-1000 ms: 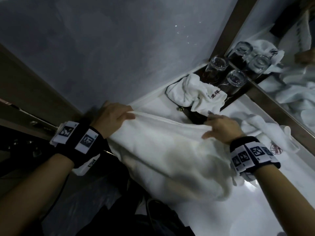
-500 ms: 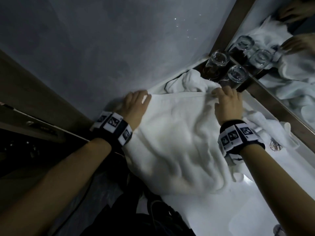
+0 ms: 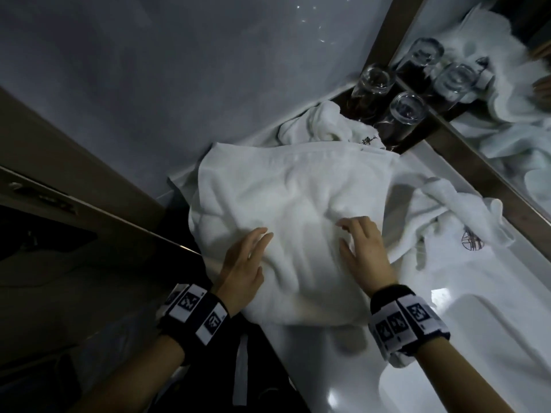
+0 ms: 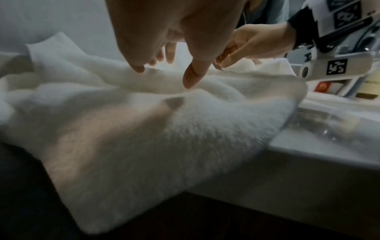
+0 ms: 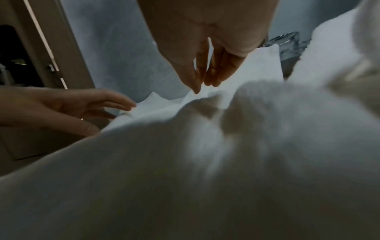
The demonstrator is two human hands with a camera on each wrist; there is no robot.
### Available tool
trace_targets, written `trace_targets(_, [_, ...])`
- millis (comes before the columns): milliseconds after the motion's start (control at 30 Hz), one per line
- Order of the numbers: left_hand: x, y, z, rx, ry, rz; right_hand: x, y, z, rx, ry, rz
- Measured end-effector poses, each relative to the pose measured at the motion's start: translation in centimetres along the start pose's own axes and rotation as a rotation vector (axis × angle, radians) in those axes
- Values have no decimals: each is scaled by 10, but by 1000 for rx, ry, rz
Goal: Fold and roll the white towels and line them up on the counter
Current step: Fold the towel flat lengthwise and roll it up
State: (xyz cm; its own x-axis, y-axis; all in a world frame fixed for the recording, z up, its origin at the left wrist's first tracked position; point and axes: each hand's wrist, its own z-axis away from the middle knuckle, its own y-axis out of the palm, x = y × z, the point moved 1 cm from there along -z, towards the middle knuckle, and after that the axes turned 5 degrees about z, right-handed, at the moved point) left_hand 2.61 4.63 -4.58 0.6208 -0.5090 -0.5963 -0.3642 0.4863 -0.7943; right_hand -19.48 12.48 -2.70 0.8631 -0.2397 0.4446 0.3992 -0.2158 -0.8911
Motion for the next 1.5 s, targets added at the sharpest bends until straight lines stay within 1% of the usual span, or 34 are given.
trace_targets(67, [-3, 4, 11, -22, 12, -14, -2, 5, 15, 9, 2, -26])
trace_targets(100, [-3, 6, 16, -44, -3, 11, -4, 7, 21, -2, 15, -39])
trace_targets(200, [3, 11, 30, -121, -123, 170, -13, 12, 41, -11, 83, -61])
trace_targets(267, [7, 16, 39, -116, -167, 170, -16, 18, 53, 23, 113, -33])
trace_targets(333, [6, 22, 49, -86, -104, 88, -17, 22, 64, 39, 96, 25])
trace_targets(400, [5, 30, 60, -74, -33, 31, -17, 22, 74, 16, 107, 78])
trace_targets(500, [2, 37, 76, -97, -40, 48, -13, 17, 91, -31, 260, 90])
trace_targets(567, [-3, 45, 88, -77, -58, 30, -10, 16, 105, 0, 364, 0])
trace_targets(600, [-6, 49, 93, -43, -61, 6, -8, 15, 111, 21, 395, -71])
trace_targets(700, [-19, 62, 102, 92, -83, -23, -7, 12, 124, 54, 465, -275])
trace_targets(767, [-29, 66, 98, 125, -139, 25, -8, 11, 129, 93, 495, -420])
trace_targets(800, [-33, 66, 94, 126, -172, 45, -8, 11, 130, 92, 497, -468])
trace_targets(867, [-40, 69, 82, 117, -218, 4, -11, 12, 133, 30, 505, -504])
trace_targets(967, [-47, 80, 71, 65, -259, -149, -10, 7, 134, -61, 478, -421])
trace_targets(1067, [-51, 92, 68, 35, -294, -233, -2, -8, 135, -64, 327, -468])
trace_targets(1133, [-53, 95, 67, -29, -309, -246, 5, -23, 133, -50, 223, -489])
trace_targets(1200, [-54, 92, 67, -72, -300, -296, 6, -37, 131, -46, 187, -512])
trace_targets(1300, [-58, 82, 69, -112, -239, -362, -9, -52, 132, -73, 264, -469])
trace_targets(1333, [-58, 77, 72, -128, -200, -379, -17, -55, 135, -102, 298, -424])
trace_targets(1400, [-55, 66, 78, -201, -96, -453, -37, -62, 141, -140, 395, -311])
trace_targets(1467, [-49, 59, 88, -289, 27, -515, -56, -64, 148, -116, 513, -224])
trace_targets(1500, [-47, 58, 96, -301, 76, -501, -63, -63, 151, -86, 580, -184])
